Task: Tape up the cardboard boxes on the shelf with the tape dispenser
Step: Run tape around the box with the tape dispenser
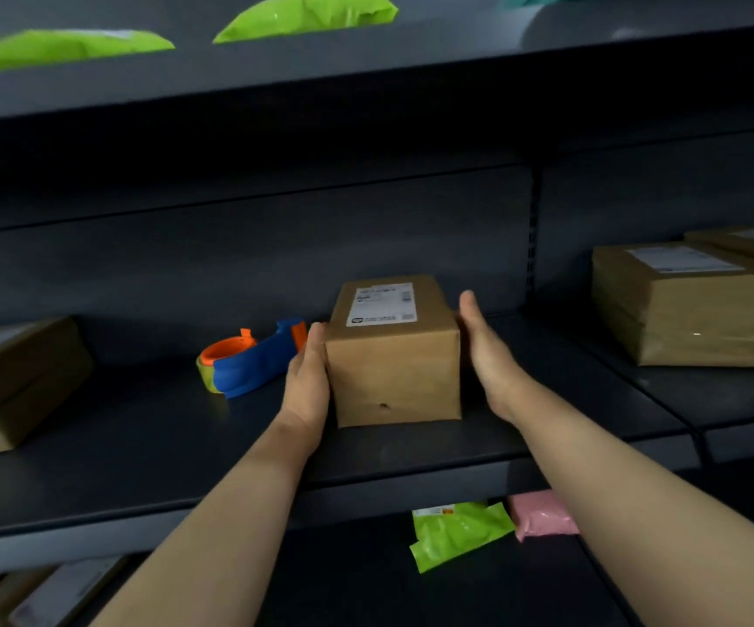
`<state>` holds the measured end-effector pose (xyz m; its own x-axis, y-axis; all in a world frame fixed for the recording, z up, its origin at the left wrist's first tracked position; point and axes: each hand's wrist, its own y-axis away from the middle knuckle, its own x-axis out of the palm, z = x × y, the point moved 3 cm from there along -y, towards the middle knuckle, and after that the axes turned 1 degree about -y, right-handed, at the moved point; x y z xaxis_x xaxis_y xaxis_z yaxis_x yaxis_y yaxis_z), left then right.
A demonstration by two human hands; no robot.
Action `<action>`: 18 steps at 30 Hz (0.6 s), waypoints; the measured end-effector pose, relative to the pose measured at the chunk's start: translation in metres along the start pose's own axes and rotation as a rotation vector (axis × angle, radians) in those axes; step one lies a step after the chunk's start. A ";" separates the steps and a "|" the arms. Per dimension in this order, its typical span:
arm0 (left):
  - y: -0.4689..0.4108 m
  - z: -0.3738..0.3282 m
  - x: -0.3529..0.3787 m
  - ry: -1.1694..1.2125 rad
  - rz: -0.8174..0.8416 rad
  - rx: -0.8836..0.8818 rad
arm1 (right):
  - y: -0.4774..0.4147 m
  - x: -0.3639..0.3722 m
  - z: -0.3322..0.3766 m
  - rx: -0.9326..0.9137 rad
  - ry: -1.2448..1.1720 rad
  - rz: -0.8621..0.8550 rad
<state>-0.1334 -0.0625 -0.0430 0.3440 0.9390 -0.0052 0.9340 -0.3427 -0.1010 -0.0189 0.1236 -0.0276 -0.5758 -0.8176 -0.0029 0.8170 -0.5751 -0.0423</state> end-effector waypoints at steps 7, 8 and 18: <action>0.011 -0.004 0.010 0.045 0.163 -0.047 | 0.018 0.016 0.008 0.074 -0.160 0.142; 0.014 -0.008 0.010 0.028 0.142 -0.034 | 0.016 0.015 0.006 0.055 -0.106 0.118; 0.029 -0.012 0.014 -0.427 0.175 0.305 | 0.023 0.006 -0.010 -0.221 0.262 0.149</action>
<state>-0.1008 -0.0599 -0.0335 0.3623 0.8193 -0.4444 0.7742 -0.5300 -0.3460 -0.0040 0.1060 -0.0386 -0.4634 -0.8408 -0.2799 0.8821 -0.4073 -0.2369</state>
